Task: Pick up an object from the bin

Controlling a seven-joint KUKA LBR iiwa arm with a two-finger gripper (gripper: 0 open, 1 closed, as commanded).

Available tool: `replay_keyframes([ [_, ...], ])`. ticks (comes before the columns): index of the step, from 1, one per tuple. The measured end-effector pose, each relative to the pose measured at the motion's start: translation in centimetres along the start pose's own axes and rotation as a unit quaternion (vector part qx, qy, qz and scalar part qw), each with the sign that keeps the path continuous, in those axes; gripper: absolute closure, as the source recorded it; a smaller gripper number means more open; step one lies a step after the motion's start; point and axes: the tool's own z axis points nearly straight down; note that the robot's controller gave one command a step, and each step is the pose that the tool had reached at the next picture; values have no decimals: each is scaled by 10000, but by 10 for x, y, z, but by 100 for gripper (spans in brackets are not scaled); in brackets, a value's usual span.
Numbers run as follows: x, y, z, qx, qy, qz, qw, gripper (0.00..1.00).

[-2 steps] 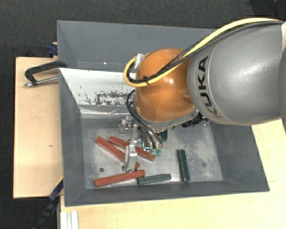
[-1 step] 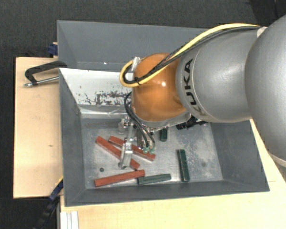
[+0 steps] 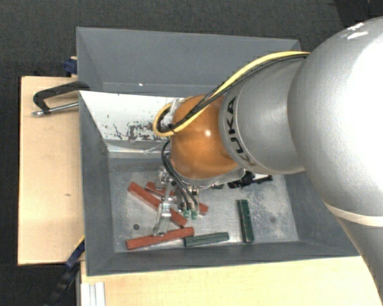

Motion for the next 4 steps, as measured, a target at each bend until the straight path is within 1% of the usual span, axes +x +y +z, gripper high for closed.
replay_keyframes([
  [1,-3,-8,17,-36,-17,1604,9870,100],
  [2,-3,-9,17,-37,-16,1606,9870,100],
  [3,0,-12,-6,4,14,1521,9884,100],
  [4,0,-13,-36,-1,-4,1525,9883,100],
])
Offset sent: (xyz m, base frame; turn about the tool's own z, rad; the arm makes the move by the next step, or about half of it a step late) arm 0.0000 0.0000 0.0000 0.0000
